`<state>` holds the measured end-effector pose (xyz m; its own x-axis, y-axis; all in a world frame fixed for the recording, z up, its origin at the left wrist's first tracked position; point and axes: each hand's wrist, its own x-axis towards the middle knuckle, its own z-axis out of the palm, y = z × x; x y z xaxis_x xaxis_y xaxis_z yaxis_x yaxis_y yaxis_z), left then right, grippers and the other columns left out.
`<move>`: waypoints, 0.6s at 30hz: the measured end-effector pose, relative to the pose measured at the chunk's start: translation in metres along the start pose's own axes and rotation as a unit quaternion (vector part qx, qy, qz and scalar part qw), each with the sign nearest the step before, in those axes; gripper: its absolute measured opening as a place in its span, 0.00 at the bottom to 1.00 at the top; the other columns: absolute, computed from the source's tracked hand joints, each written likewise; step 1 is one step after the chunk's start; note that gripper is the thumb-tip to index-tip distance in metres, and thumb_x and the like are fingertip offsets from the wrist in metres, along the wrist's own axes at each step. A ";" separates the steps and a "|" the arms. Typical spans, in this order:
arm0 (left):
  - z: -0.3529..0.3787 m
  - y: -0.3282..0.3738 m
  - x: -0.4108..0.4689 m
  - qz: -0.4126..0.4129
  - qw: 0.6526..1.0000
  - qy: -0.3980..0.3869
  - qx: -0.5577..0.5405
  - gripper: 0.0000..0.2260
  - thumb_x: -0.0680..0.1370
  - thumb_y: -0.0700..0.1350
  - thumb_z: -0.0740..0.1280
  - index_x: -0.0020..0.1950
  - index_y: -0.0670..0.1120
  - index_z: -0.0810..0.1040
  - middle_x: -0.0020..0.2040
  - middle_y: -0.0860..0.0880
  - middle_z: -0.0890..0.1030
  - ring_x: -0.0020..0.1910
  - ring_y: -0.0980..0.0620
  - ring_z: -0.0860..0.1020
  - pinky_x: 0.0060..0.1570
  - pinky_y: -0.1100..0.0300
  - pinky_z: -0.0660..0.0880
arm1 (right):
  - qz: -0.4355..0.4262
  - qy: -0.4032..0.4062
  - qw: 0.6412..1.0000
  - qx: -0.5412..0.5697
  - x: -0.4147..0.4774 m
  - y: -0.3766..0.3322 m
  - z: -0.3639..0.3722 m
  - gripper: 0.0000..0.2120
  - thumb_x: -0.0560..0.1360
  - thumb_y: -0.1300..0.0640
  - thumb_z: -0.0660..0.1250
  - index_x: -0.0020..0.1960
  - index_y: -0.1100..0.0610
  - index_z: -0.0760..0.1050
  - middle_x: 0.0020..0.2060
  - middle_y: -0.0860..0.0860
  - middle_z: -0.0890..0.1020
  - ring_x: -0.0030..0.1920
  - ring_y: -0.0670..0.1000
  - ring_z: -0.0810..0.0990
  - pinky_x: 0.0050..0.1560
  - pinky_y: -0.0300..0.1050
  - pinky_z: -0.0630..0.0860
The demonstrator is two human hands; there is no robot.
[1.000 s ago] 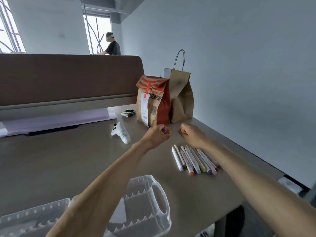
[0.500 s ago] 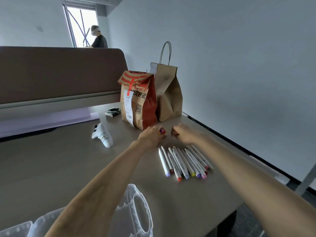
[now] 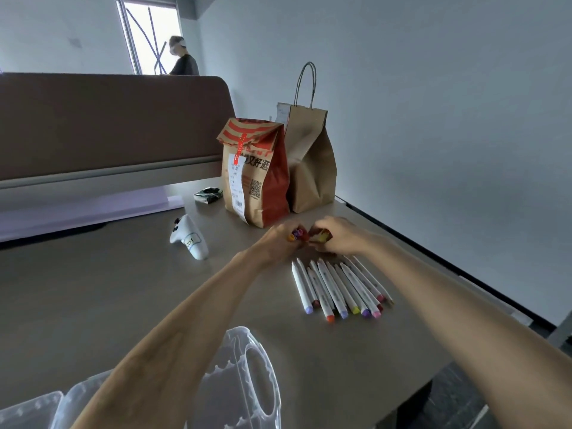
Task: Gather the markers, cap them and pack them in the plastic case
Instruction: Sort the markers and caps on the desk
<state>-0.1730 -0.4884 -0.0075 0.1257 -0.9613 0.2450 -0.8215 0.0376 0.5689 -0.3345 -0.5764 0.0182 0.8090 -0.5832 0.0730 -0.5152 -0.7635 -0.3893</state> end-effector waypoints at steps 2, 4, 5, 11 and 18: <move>0.001 -0.001 0.000 -0.014 1.000 0.004 -0.024 0.11 0.75 0.43 0.70 0.57 0.45 0.78 0.53 0.47 0.80 0.51 0.50 0.77 0.52 0.58 0.73 | 0.000 -0.001 1.000 0.008 -0.004 -0.001 -0.004 0.13 0.74 0.55 0.72 0.58 0.53 0.77 0.47 0.44 0.75 0.52 0.49 0.76 0.48 0.42 0.73; 0.000 -0.001 -0.002 -0.019 0.998 -0.001 -0.056 0.13 0.74 0.45 0.72 0.57 0.45 0.77 0.53 0.47 0.79 0.51 0.51 0.77 0.50 0.61 0.75 | 0.009 -0.005 1.000 0.008 -0.007 0.000 -0.007 0.17 0.74 0.55 0.73 0.61 0.54 0.77 0.52 0.47 0.76 0.53 0.48 0.76 0.51 0.43 0.74; -0.001 -0.001 -0.003 -0.018 0.998 -0.005 -0.064 0.14 0.74 0.46 0.73 0.58 0.45 0.77 0.54 0.47 0.79 0.51 0.52 0.77 0.48 0.64 0.74 | 0.014 -0.006 1.000 0.008 -0.009 0.002 -0.008 0.18 0.73 0.57 0.73 0.62 0.54 0.76 0.54 0.48 0.77 0.53 0.48 0.75 0.51 0.43 0.73; -0.004 -0.001 -0.013 -0.037 0.997 0.001 -0.062 0.13 0.76 0.49 0.70 0.59 0.48 0.77 0.54 0.49 0.77 0.45 0.53 0.79 0.42 0.60 0.77 | 0.034 0.002 0.999 -0.006 -0.017 0.004 -0.012 0.19 0.76 0.56 0.70 0.67 0.54 0.74 0.63 0.52 0.76 0.57 0.48 0.75 0.53 0.43 0.71; -0.008 -0.013 -0.028 0.004 0.997 -0.033 0.065 0.11 0.80 0.46 0.63 0.61 0.48 0.79 0.55 0.50 0.77 0.57 0.50 0.74 0.57 0.61 0.68 | 0.028 -0.028 0.999 -0.030 -0.017 0.004 -0.003 0.09 0.78 0.56 0.67 0.56 0.57 0.80 0.50 0.55 0.83 0.51 0.54 0.82 0.55 0.54 0.79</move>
<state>-0.1615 -0.4596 -0.0150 0.0856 -0.9770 0.1954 -0.8880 0.0141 0.4596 -0.3506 -0.5702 0.0181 0.7923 -0.6101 0.0006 -0.5745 -0.7464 -0.3360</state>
